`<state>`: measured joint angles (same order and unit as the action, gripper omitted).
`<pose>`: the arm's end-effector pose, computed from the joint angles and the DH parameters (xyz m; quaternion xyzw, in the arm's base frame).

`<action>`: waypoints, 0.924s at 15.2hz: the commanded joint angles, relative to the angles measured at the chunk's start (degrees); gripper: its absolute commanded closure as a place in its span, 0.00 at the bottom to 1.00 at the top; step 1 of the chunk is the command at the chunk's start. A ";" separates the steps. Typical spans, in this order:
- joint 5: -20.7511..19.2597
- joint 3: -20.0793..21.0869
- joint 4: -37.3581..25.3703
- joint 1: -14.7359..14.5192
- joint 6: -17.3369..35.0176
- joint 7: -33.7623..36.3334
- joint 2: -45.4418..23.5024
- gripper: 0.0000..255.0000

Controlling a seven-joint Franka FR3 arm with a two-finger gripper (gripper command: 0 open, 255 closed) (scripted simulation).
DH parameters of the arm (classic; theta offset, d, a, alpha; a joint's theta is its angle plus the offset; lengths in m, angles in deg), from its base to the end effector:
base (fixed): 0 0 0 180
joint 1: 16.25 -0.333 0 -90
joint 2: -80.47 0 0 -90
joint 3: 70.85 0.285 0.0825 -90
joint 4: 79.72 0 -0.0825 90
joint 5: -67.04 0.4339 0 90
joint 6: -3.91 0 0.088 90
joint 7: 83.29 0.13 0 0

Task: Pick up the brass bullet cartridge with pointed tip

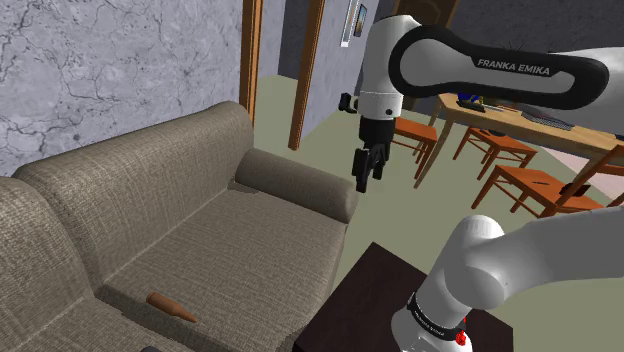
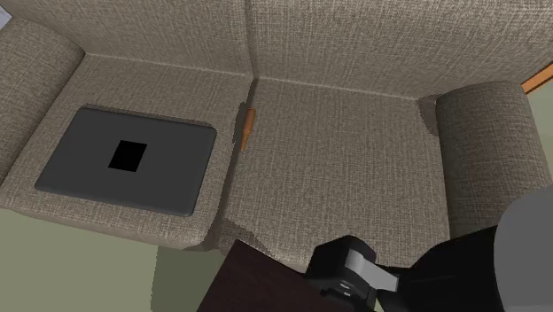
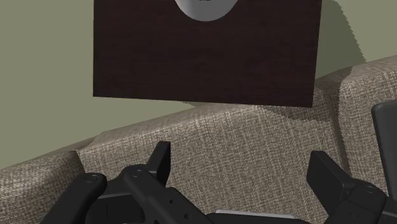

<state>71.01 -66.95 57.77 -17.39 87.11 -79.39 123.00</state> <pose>0.3653 0.0429 0.4976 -0.9946 0.0008 0.1035 0.0046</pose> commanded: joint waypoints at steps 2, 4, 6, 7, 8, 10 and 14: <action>0.46 0.69 0.82 -0.36 2.03 0.31 -0.86 0.00; 1.33 2.09 2.24 -1.07 6.13 0.91 -2.83 0.00; 2.10 3.51 3.35 -1.76 10.26 1.52 -5.13 0.00; 2.45 4.23 3.79 -2.10 12.32 1.82 -6.40 0.00; 2.76 4.95 4.14 -2.42 14.39 2.13 -7.76 0.00; 3.28 6.40 4.61 -3.01 18.51 2.77 -10.68 0.00; 3.75 9.31 4.57 -4.01 26.57 4.22 -17.36 0.00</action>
<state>74.56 -58.47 62.15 -21.06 111.44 -75.67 107.19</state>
